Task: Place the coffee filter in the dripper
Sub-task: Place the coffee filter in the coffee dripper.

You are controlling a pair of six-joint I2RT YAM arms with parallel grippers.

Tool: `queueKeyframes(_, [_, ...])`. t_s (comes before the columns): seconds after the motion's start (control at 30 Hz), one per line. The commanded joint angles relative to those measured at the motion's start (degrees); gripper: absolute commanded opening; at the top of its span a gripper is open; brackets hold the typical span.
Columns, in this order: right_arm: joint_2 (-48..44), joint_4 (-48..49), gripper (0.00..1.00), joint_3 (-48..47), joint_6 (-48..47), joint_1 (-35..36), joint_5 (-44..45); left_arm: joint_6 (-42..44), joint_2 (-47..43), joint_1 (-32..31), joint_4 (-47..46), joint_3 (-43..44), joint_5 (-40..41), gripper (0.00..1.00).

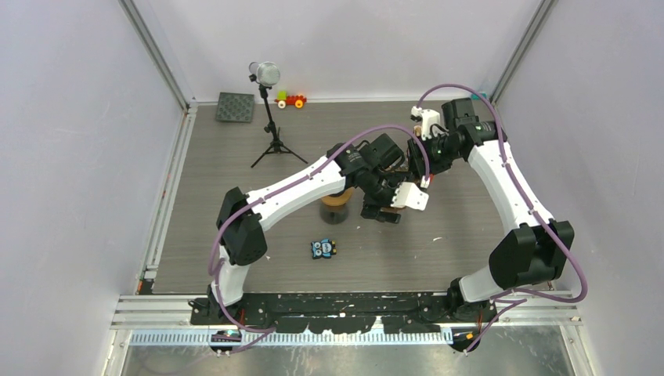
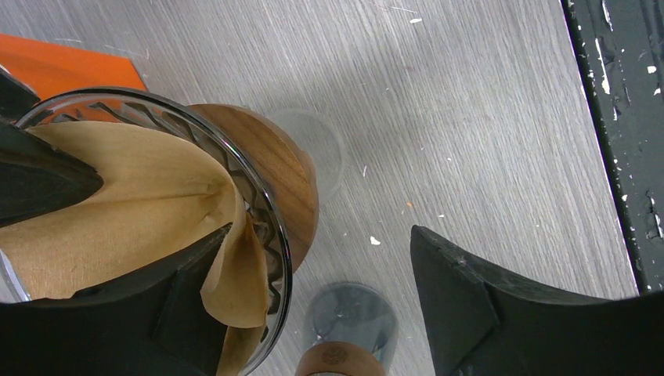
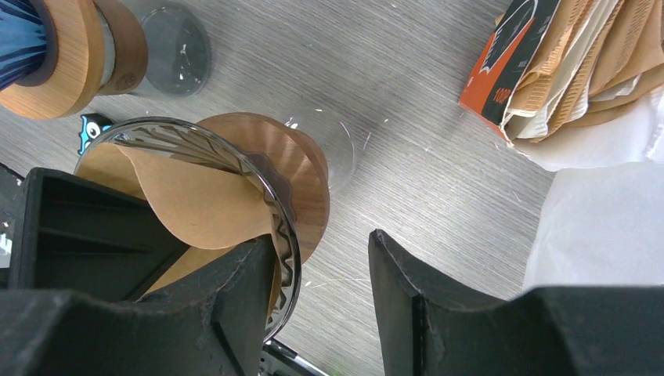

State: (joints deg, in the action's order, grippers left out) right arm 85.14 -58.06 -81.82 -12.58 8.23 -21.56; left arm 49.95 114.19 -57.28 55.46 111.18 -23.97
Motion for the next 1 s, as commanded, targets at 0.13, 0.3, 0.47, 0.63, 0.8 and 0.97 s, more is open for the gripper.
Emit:
queueKeyframes(0.13, [-0.94, -1.97, 0.54, -3.89, -0.60, -0.15, 0.12, -2.56, -3.79, -0.16, 1.00, 2.01, 1.25, 0.83])
queueKeyframes(0.3, [-1.42, -2.66, 0.54, -4.46, -0.60, -0.15, 0.26, -3.82, -4.29, -0.20, 0.63, 2.86, 1.30, 0.85])
queueKeyframes(0.47, [-1.81, -2.91, 0.54, -4.53, -0.52, -0.15, 0.25, -5.17, -4.71, -0.15, 0.61, 4.27, 1.21, 0.89])
queueKeyframes(0.63, [-2.15, -2.93, 0.54, -4.43, -0.34, -0.22, 0.12, -5.69, -5.84, -0.16, 0.54, 3.85, 1.25, 0.91])
queueKeyframes(0.8, [-2.17, -3.19, 0.54, -4.62, -0.34, -0.15, 0.20, -6.51, -7.06, -0.20, 0.22, 3.48, 0.62, 0.92])
queueKeyframes(0.97, [-2.24, -3.64, 0.54, -5.30, -0.25, -0.23, 0.29, -8.51, -8.37, -0.20, -0.27, 3.43, -0.43, 0.92])
